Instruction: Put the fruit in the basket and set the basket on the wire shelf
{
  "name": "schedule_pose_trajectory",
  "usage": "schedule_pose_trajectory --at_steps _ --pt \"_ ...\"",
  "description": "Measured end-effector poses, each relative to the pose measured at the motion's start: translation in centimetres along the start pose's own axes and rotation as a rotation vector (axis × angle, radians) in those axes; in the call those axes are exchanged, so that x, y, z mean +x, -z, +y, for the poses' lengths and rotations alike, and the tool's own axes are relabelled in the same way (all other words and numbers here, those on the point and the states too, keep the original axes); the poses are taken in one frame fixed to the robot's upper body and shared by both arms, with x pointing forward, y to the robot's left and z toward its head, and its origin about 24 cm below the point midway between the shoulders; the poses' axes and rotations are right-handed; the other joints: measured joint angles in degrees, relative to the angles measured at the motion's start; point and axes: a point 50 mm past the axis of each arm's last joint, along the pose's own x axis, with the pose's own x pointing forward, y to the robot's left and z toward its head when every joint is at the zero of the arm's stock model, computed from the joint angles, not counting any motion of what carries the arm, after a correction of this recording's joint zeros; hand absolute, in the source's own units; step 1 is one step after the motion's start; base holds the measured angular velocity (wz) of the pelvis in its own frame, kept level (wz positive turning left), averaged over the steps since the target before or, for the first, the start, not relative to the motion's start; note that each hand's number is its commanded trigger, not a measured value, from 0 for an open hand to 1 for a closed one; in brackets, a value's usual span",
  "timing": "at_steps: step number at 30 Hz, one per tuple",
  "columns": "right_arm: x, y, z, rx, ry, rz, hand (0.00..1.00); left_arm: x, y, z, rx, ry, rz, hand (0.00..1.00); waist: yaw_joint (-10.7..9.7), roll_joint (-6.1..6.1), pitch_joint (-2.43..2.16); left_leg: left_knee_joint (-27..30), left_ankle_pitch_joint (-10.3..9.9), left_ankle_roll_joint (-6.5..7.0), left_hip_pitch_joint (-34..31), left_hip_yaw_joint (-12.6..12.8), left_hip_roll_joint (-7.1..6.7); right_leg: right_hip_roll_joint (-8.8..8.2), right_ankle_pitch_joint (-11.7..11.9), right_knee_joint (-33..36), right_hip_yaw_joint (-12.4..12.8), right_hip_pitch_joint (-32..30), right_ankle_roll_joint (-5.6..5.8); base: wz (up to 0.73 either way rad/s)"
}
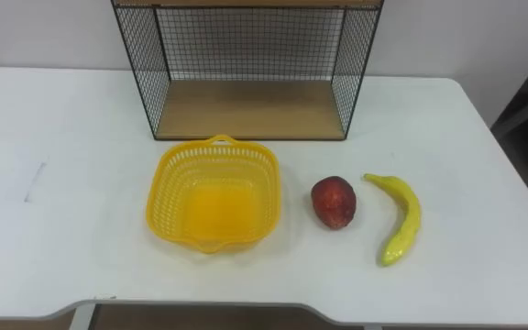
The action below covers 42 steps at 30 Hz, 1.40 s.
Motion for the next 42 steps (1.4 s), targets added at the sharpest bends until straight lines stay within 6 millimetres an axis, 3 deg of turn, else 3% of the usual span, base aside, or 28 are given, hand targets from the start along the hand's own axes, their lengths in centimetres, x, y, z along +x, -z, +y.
schedule_pose_trajectory --at_steps 12,17,23,25,26,28,31,34,42 --pt "0.0 -0.3 -0.4 0.008 0.047 -0.019 0.00 0.0 -0.1 0.1 0.001 -0.020 -0.009 0.00 0.30 0.04 0.06 -0.25 0.00 0.00 -0.11 0.18 -0.05 0.00 -0.04 -0.09 0.22 -0.33 0.03 0.00" --pt "0.0 -0.5 -0.5 0.161 0.061 -0.036 0.00 0.0 -0.1 0.1 -0.004 -0.030 -0.011 0.00 0.36 0.23 0.08 -0.32 0.00 0.00 -0.08 0.35 -0.05 0.06 -0.03 -0.06 0.73 -0.46 0.04 -0.03" --pt "0.1 2.2 0.3 0.596 0.086 0.040 0.00 0.0 0.1 0.3 -0.045 -0.068 -0.019 0.00 0.24 0.24 0.21 -0.43 0.00 0.00 -0.13 0.56 0.04 0.15 -0.03 0.17 0.89 -0.60 0.03 -0.02" --pt "0.0 2.8 0.4 0.823 0.107 0.064 0.00 0.0 0.0 0.3 -0.053 -0.085 -0.025 0.00 -0.22 0.42 0.29 -0.52 -0.01 -0.01 -0.08 0.73 0.05 0.17 -0.03 0.15 1.11 -0.69 0.03 -0.05" --pt "0.0 2.7 0.2 0.932 0.113 0.058 0.00 0.0 0.1 0.3 -0.059 -0.087 -0.024 0.00 -0.32 0.54 0.29 -0.53 -0.01 -0.01 -0.07 0.85 0.06 0.18 -0.03 0.19 1.25 -0.78 0.03 -0.10" --pt "-0.2 1.2 -1.4 1.338 0.124 -0.033 0.00 -0.1 0.5 0.3 -0.106 -0.108 -0.039 0.00 -1.53 0.80 0.29 -0.49 -0.01 0.00 -0.04 1.24 0.07 0.17 -0.02 0.20 1.36 -1.03 0.04 -0.06" --pt "-0.7 -0.9 -3.5 1.691 0.122 -0.161 0.00 -0.1 1.1 0.6 -0.142 -0.148 -0.046 0.00 -3.51 0.96 0.23 -0.50 -0.01 0.00 0.19 1.22 0.06 0.19 -0.02 0.10 0.97 -0.72 0.04 0.04" --pt "-1.5 -2.4 -5.6 1.872 0.135 -0.257 0.00 -0.2 1.1 0.9 -0.157 -0.177 -0.061 0.00 -4.36 1.09 0.15 -0.46 -0.01 0.00 0.31 1.10 0.04 0.17 -0.02 0.07 0.98 -0.76 0.04 0.01" --pt "-4.5 -2.9 -10.3 2.101 0.338 -0.366 0.00 -0.5 2.1 2.0 -0.230 -0.240 -0.069 0.00 -6.24 0.24 -0.18 -0.64 -0.01 -0.01 0.85 1.65 0.01 0.21 -0.03 0.22 1.76 -0.63 0.05 -0.06"
